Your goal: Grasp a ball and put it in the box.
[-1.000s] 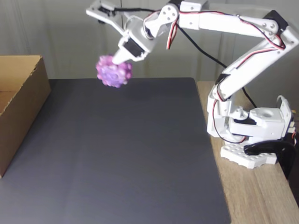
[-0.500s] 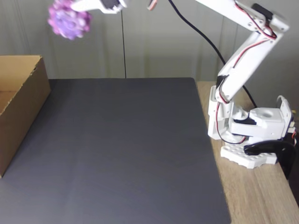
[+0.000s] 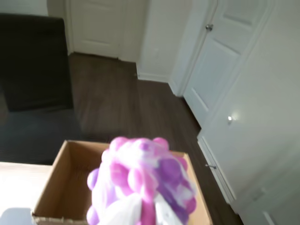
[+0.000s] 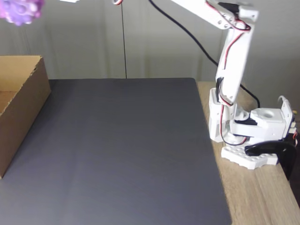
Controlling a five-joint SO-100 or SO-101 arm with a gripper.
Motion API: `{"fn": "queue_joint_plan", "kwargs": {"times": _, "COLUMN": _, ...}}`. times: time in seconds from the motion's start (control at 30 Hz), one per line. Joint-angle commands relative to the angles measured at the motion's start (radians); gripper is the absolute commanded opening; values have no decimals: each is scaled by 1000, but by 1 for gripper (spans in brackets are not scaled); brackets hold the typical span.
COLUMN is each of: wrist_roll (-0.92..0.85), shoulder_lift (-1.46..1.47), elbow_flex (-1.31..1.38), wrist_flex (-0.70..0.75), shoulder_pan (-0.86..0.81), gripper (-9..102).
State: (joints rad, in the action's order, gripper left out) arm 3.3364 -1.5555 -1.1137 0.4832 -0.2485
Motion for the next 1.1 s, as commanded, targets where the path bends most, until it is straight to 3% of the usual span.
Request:
{"fn": "queue_joint_plan", "kwargs": {"times": 0.0, "wrist_roll": -6, "shoulder_lift": 69, "elbow_flex": 135, "wrist_flex": -49, "shoulder_pan": 21, "gripper": 0}}
{"fn": "queue_joint_plan", "kwargs": {"times": 0.2, "wrist_roll": -8, "shoulder_lift": 282, "elbow_flex": 319, "wrist_flex": -115, "shoulder_pan": 23, "gripper": 0}}
{"fn": "queue_joint_plan", "kwargs": {"times": 0.67, "wrist_roll": -2, "shoulder_lift": 534, "elbow_flex": 319, "wrist_flex": -388, "shoulder_pan": -18, "gripper": 1}}
{"fn": "queue_joint_plan", "kwargs": {"times": 1.07, "wrist_roll": 3, "shoulder_lift": 638, "elbow_flex": 319, "wrist_flex": -462, "shoulder_pan": -23, "gripper": 4}}
